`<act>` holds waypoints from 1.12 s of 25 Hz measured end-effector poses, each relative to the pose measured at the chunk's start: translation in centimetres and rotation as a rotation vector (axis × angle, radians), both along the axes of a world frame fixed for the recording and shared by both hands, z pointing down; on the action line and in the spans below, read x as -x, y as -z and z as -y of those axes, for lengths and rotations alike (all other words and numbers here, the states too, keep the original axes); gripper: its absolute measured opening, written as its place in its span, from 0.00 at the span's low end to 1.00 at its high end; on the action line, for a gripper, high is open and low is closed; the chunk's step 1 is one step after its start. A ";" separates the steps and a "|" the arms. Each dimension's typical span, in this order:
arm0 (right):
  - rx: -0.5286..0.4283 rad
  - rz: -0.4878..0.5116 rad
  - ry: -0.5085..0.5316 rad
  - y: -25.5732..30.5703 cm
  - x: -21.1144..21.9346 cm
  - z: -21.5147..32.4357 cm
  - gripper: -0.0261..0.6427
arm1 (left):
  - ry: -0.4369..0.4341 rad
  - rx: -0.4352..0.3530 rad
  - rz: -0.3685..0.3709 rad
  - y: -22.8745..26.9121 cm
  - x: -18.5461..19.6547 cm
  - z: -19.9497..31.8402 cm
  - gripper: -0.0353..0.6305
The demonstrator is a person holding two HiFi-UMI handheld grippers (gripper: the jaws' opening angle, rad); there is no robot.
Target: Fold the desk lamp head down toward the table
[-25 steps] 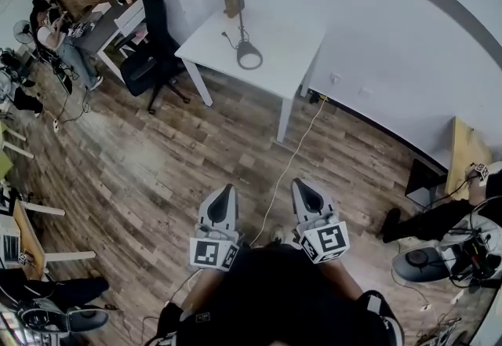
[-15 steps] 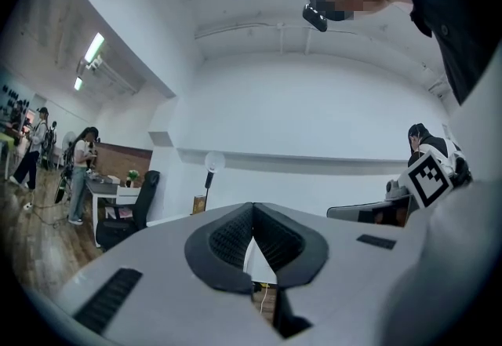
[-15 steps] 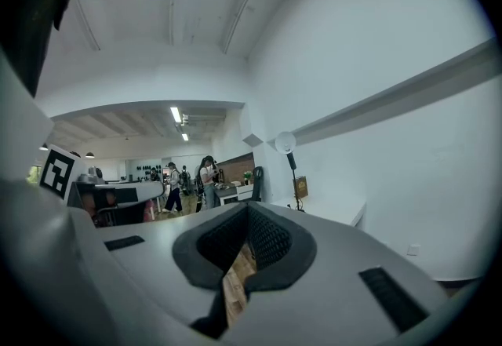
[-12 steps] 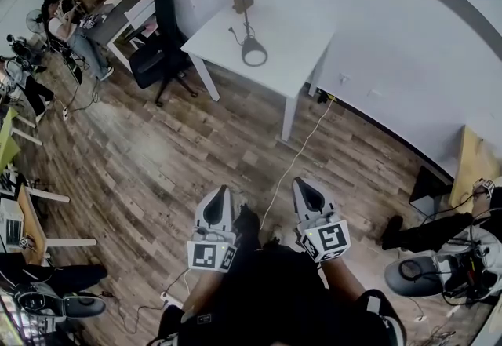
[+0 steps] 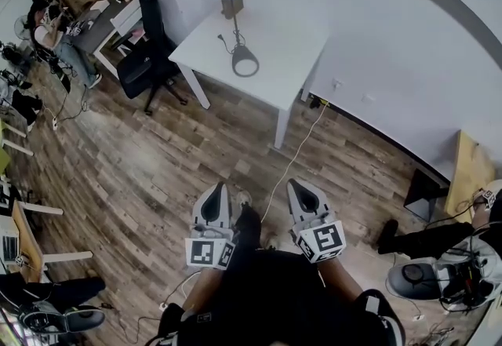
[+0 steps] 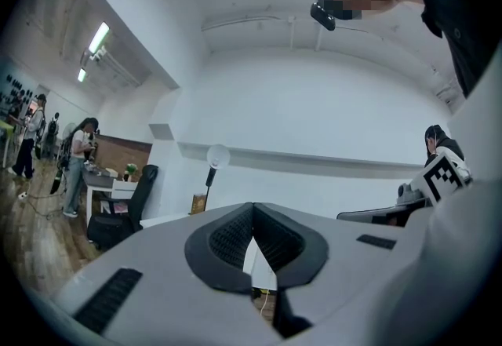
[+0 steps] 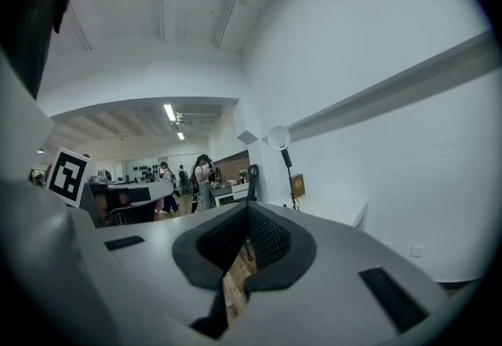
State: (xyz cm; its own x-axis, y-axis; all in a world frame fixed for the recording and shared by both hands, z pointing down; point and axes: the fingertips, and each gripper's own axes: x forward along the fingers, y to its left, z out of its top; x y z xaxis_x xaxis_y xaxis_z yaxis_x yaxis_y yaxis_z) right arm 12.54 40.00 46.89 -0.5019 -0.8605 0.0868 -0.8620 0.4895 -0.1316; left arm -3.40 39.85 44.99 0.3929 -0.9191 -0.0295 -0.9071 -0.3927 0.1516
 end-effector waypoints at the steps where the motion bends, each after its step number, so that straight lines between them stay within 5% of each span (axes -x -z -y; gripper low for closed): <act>1: -0.001 -0.003 0.002 0.0 0.2 0.9 0.06 | -0.001 -0.004 0.002 0.0 0.1 1.0 0.09; 17: 0.013 -0.017 -0.019 1.2 7.8 18.7 0.06 | -0.045 0.004 -0.008 0.4 6.4 18.8 0.09; 28: 0.035 -0.022 -0.030 1.3 11.8 26.6 0.06 | -0.029 0.032 0.000 -0.5 11.4 25.5 0.09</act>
